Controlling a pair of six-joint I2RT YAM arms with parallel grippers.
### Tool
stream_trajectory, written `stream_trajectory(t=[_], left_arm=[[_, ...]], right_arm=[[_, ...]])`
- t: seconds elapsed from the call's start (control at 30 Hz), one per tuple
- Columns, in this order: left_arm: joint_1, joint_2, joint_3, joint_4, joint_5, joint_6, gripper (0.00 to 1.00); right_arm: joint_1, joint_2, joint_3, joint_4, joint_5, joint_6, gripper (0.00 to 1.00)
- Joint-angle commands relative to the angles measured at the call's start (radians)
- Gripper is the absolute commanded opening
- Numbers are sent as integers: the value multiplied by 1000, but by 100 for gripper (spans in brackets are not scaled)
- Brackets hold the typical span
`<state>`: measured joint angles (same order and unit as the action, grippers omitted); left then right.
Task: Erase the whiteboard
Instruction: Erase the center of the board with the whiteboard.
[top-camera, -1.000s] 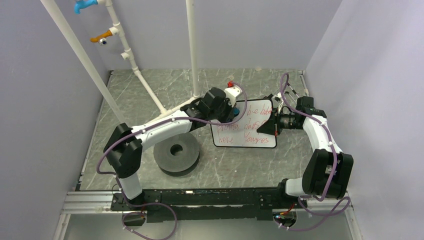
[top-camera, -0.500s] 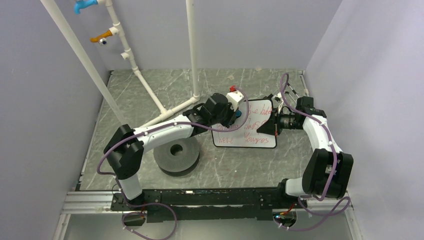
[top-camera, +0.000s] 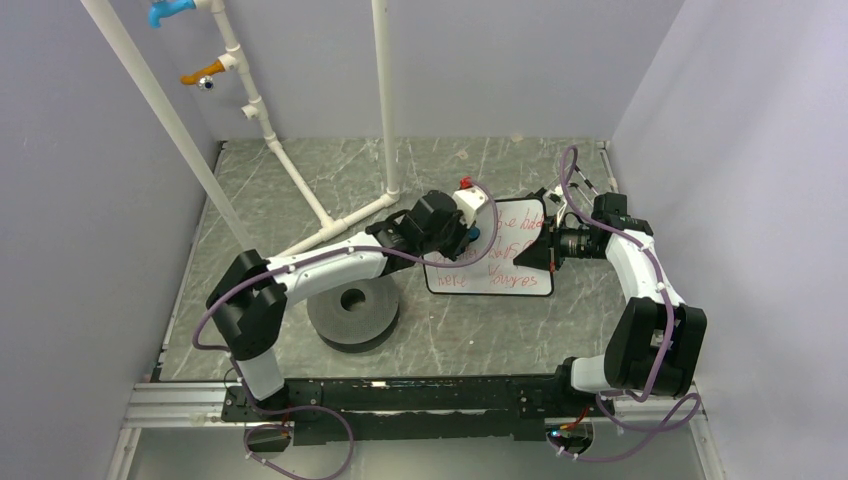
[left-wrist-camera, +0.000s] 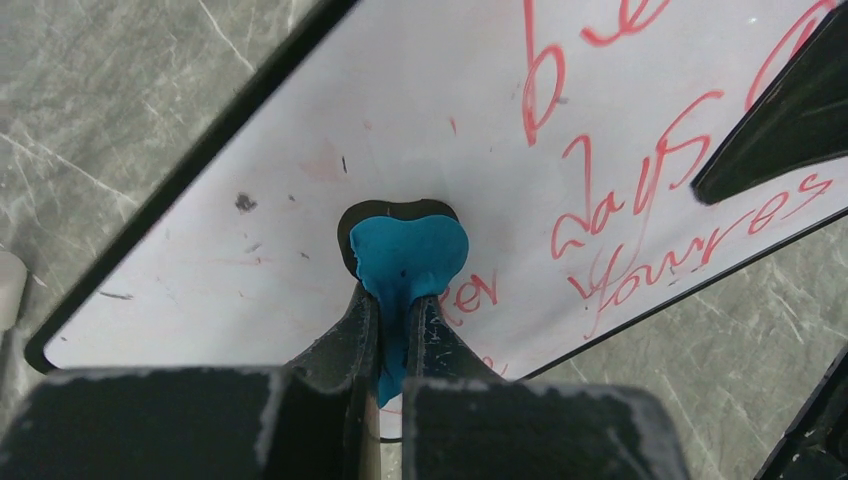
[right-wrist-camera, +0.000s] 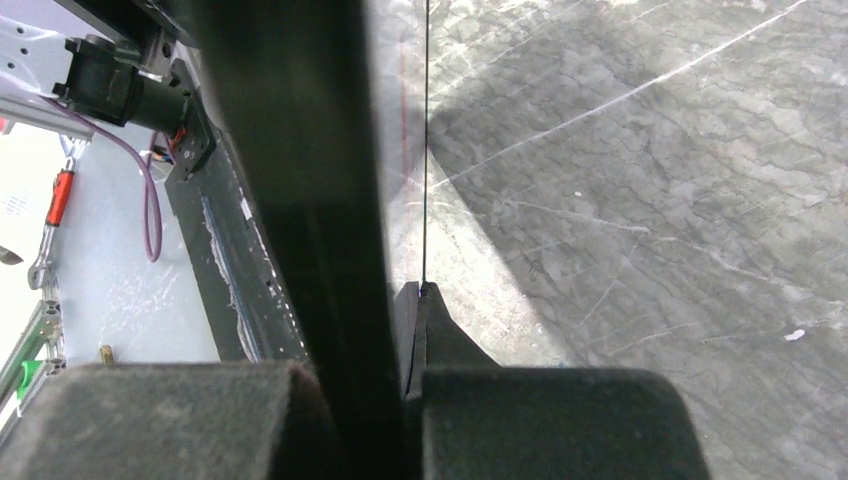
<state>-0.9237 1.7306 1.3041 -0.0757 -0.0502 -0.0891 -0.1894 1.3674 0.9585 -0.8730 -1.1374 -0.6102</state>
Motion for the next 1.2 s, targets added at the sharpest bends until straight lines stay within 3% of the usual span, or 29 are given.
stream_trajectory(t=[0.0,0.3,0.87,1.17], left_arm=[[2,22,127,13,-18,33,0],[2,58,239,3,67,32,0],[-20,-16,-36,68,53,-11,0],[-21,-7,51,67,40,4,0]], right_arm=[[19,-13,19,-14,-41,-79,0],[19,-13,23,-19,-44,-83,0],[19,-11,23,-20,-45,-86,0],[20,-11,23,-19,-46,-84,0]])
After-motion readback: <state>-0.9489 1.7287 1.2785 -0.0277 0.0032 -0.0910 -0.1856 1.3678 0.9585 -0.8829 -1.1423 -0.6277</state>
